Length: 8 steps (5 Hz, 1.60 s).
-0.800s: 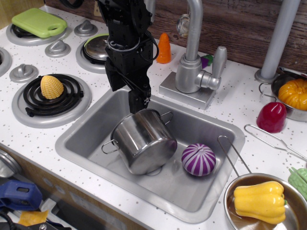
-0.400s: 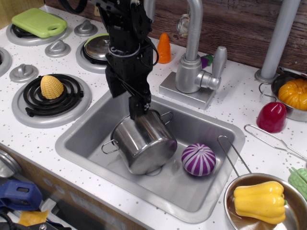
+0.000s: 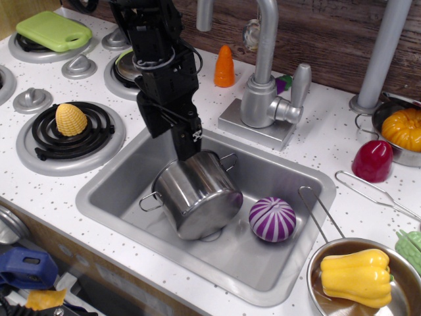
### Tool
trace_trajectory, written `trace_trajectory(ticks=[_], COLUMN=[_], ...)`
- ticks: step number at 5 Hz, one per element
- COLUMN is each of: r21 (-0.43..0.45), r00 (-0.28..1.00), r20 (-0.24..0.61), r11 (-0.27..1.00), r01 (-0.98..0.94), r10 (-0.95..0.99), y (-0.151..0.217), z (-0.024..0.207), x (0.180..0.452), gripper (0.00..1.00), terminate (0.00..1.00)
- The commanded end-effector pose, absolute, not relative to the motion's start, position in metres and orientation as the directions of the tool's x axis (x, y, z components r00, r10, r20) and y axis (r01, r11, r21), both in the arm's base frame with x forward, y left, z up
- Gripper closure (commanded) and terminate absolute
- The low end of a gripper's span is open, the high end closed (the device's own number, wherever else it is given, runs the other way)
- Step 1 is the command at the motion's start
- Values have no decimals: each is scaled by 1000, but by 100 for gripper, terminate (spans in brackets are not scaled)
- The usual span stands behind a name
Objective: Flip pot upright in sink
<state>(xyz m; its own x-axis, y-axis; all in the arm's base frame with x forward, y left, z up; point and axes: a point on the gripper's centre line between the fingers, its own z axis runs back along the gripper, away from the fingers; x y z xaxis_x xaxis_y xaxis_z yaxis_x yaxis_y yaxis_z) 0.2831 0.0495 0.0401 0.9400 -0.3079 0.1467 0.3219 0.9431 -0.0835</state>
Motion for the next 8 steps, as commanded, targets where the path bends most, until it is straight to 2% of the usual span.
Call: trace_trajectory(ticks=[1, 2, 3, 4, 7, 8], r21=[-167, -197, -343, -407, -623, -650], r00=[927, 923, 933, 947, 994, 998], r20=[259, 298, 310, 287, 98, 65], r11=[933, 930, 893, 877, 776, 758], r01=[320, 311, 291, 256, 92, 57], r10=[-271, -246, -185, -144, -38, -19], y=[55, 54, 55, 51, 32, 27], z=[39, 33, 27, 24, 20, 19], x=[297, 303, 304, 302, 295, 293], gripper=[0, 0, 0, 0, 0, 0], terminate=[0, 0, 0, 0, 0, 0])
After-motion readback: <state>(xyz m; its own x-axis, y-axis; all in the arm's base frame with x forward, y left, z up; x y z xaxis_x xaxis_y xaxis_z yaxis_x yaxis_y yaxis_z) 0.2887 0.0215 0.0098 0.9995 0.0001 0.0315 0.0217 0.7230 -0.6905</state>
